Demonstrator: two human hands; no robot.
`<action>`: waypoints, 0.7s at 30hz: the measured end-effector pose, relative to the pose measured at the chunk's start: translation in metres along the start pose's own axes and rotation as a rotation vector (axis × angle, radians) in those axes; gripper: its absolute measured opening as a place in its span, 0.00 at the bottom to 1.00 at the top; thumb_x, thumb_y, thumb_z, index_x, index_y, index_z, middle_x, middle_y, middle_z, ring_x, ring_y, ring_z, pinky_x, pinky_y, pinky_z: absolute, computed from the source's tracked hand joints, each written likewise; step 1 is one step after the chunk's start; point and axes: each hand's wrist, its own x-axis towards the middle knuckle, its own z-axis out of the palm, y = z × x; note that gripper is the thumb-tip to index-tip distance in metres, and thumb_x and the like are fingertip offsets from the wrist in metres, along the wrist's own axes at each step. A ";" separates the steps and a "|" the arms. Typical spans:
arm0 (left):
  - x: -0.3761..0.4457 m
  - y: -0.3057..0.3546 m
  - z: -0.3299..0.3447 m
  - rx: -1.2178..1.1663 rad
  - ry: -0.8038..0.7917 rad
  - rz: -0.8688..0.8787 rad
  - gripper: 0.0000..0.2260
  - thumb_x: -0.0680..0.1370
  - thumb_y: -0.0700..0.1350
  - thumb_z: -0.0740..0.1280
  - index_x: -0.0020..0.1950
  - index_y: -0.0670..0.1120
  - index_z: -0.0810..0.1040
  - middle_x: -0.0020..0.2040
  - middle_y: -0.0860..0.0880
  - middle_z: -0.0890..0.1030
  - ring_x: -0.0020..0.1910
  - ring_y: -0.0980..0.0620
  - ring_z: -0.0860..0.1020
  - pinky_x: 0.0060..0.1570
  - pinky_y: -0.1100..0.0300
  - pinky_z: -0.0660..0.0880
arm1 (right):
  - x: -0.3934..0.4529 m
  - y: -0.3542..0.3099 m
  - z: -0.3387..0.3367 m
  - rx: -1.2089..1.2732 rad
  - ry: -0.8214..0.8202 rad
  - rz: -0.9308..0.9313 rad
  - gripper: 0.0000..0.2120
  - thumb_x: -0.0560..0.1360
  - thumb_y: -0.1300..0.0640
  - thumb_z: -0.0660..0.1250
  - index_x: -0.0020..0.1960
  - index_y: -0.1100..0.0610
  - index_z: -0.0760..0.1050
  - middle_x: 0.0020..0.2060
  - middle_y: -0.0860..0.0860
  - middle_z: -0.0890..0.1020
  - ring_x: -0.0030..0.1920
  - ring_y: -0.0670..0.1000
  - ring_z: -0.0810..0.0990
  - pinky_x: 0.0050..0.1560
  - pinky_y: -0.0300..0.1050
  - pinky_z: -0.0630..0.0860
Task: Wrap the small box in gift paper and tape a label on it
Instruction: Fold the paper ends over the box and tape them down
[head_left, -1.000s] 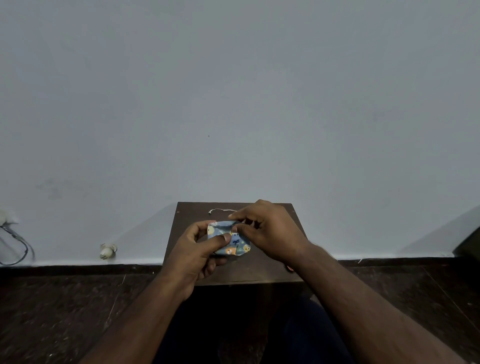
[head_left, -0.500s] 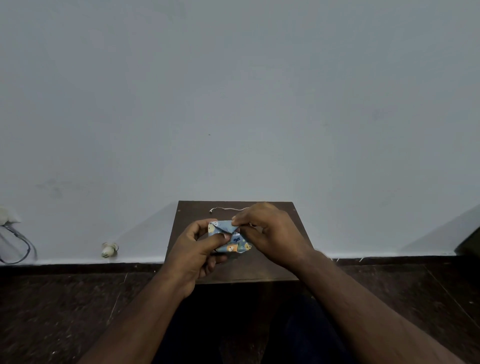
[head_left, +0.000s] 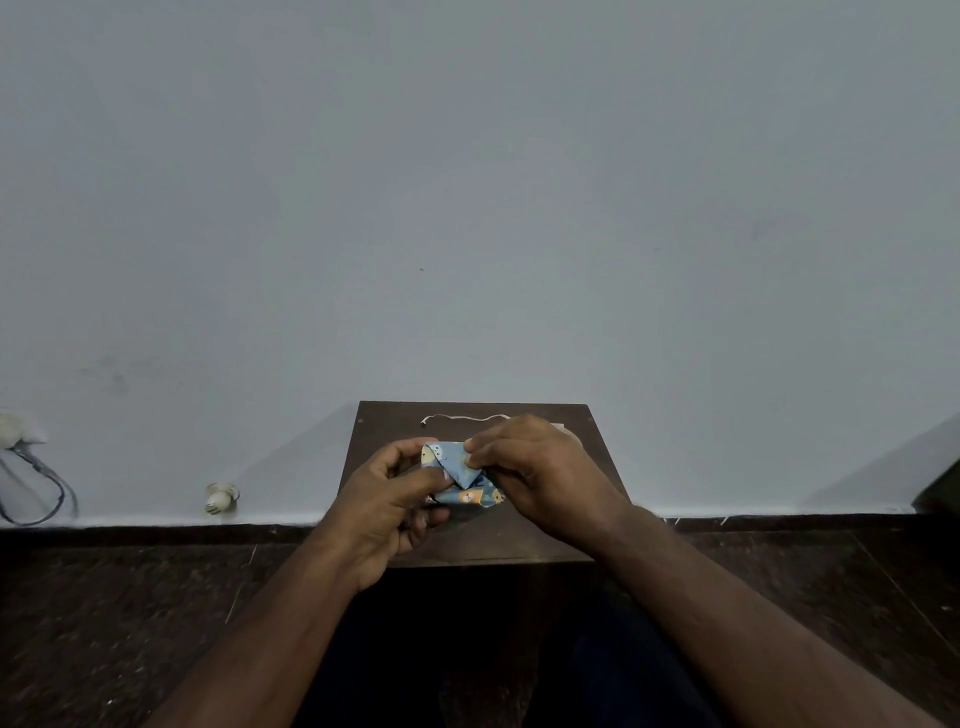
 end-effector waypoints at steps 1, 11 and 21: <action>0.000 0.000 0.000 0.000 -0.005 -0.004 0.13 0.75 0.38 0.72 0.56 0.53 0.82 0.45 0.46 0.85 0.31 0.49 0.80 0.27 0.64 0.70 | 0.000 0.000 -0.001 -0.010 -0.020 0.006 0.07 0.74 0.65 0.72 0.50 0.57 0.85 0.52 0.49 0.86 0.54 0.46 0.79 0.59 0.26 0.64; -0.005 0.005 -0.001 -0.015 -0.088 0.000 0.18 0.69 0.51 0.76 0.58 0.53 0.81 0.47 0.45 0.86 0.33 0.49 0.80 0.29 0.62 0.72 | 0.004 -0.004 -0.010 0.053 -0.099 0.065 0.10 0.72 0.66 0.71 0.51 0.56 0.85 0.54 0.49 0.85 0.56 0.44 0.78 0.58 0.32 0.69; -0.005 0.004 -0.011 0.024 -0.173 0.263 0.23 0.63 0.47 0.74 0.57 0.55 0.80 0.67 0.61 0.77 0.48 0.53 0.80 0.40 0.52 0.72 | -0.006 -0.004 -0.009 1.203 0.038 1.266 0.22 0.72 0.43 0.75 0.62 0.50 0.78 0.63 0.55 0.79 0.60 0.61 0.82 0.56 0.60 0.81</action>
